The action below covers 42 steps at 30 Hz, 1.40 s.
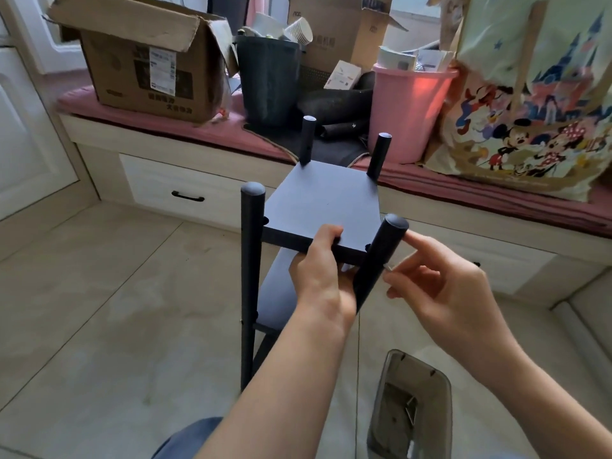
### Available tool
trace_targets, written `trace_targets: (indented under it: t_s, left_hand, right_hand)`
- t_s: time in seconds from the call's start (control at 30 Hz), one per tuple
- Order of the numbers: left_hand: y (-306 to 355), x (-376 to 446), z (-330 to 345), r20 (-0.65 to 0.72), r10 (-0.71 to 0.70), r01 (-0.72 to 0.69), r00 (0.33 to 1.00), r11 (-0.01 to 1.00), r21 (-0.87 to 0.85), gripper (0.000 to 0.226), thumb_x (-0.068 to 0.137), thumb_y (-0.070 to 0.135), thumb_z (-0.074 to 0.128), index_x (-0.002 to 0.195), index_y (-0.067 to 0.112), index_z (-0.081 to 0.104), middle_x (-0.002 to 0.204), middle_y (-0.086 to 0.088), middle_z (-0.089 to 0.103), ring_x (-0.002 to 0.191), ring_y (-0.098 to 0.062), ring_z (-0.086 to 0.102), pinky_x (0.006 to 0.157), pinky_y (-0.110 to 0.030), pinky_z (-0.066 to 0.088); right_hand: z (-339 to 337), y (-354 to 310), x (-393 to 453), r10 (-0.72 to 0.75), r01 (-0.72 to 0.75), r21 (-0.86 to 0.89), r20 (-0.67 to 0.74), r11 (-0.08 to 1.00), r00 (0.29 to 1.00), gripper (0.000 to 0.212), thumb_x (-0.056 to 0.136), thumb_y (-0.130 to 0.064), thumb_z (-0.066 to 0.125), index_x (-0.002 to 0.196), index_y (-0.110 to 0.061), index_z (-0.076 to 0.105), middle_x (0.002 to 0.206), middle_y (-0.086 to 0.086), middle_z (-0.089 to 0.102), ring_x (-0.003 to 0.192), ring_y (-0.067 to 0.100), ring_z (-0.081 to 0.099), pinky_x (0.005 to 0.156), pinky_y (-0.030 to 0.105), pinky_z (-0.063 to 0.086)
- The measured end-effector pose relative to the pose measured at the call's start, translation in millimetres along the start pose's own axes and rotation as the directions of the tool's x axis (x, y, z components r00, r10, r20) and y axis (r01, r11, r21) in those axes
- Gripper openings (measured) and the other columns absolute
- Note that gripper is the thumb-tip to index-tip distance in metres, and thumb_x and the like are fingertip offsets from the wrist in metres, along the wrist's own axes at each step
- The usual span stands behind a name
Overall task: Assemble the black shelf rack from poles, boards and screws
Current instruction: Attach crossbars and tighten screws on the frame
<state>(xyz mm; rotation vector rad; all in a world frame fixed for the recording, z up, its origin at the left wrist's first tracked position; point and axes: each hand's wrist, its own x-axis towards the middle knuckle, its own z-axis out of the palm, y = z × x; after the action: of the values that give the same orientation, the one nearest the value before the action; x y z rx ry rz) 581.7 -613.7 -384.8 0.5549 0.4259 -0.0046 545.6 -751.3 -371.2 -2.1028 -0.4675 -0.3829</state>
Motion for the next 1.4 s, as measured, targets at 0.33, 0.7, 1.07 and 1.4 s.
trace_targets:
  t_s: [0.33,0.7,1.07,1.4]
  left_hand:
    - [1,-1,0,0.05,-0.003,0.003,0.999,1.0,-0.012,0.006,0.087,0.006,0.063,0.092,0.007,0.062,0.079,-0.01,0.063,0.068,-0.027,0.06,0.049,-0.027,0.051]
    - [4,-2,-6,0.165,0.051,-0.064,0.985,0.995,0.071,0.004,0.088,0.003,0.061,0.091,0.004,0.059,0.065,-0.003,0.064,0.056,-0.019,0.067,0.054,-0.034,0.056]
    - [14,3,-16,0.241,0.064,-0.105,0.968,0.982,0.159,0.008,0.088,0.003,0.062,0.096,0.004,0.063,0.09,-0.011,0.063,0.086,-0.026,0.067,0.092,-0.059,0.054]
    - [39,-3,-30,0.204,-0.035,-0.053,0.978,0.912,0.407,0.013,0.091,0.022,0.07,0.098,0.012,0.066,0.086,-0.004,0.076,0.091,-0.026,0.075,0.082,-0.041,0.061]
  right_hand:
    - [-12,-4,17,0.069,-0.085,0.073,0.197,0.994,0.978,0.033,0.09,-0.003,0.065,0.115,-0.025,0.066,0.079,0.001,0.074,0.065,0.016,0.071,0.067,0.022,0.055]
    - [-18,10,31,0.039,-0.073,0.093,0.324,0.993,0.945,0.028,0.09,-0.007,0.066,0.117,-0.013,0.063,0.075,0.007,0.072,0.06,0.015,0.063,0.064,0.022,0.052]
    - [-7,32,42,0.126,-0.164,0.131,0.258,0.978,0.958,0.073,0.065,-0.047,0.077,0.128,-0.053,0.041,0.1,-0.001,0.068,0.073,0.014,0.069,0.07,0.03,0.054]
    - [18,35,37,0.037,-0.184,0.516,0.282,0.837,0.959,0.045,0.087,0.003,0.065,0.121,-0.027,0.064,0.111,0.007,0.073,0.104,0.022,0.069,0.086,0.025,0.053]
